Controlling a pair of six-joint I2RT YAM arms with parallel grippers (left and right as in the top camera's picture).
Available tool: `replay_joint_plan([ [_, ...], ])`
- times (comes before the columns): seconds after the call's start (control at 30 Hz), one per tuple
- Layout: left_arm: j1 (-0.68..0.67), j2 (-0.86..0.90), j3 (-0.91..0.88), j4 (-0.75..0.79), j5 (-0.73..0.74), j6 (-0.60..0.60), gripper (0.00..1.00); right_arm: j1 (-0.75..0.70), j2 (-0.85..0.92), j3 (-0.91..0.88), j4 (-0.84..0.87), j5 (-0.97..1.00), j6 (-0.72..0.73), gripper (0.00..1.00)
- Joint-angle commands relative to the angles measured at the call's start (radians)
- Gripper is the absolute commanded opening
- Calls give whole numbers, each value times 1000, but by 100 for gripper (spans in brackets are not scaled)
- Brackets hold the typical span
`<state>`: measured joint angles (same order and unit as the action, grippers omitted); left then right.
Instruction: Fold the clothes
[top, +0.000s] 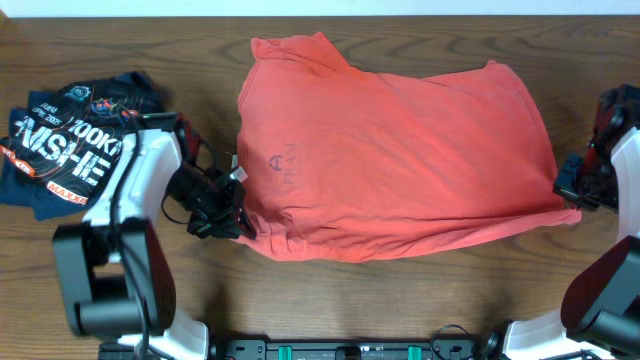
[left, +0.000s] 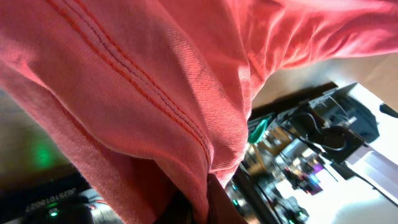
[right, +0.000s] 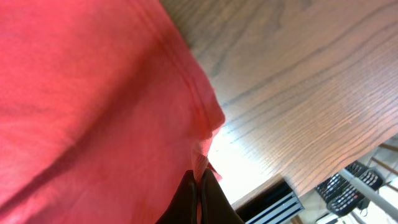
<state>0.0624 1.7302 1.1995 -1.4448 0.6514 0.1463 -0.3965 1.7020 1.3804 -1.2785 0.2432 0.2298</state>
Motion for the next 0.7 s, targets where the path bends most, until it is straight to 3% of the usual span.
replay_joint_plan([
  [0.0,5,-100,-1,19,-17,17,6,-27,-3,-5,0,17,21,1],
  [0.37,5,-159,-3,273,-18,-198,6,-21,-2,-13,155,-45,20,1],
  [0.53,5,-159,-3,395,-150,-395,6,-21,-2,-59,234,-47,20,1],
  [0.67,5,-157,-3,468,-193,-418,6,-21,-2,-124,330,-95,6,1],
])
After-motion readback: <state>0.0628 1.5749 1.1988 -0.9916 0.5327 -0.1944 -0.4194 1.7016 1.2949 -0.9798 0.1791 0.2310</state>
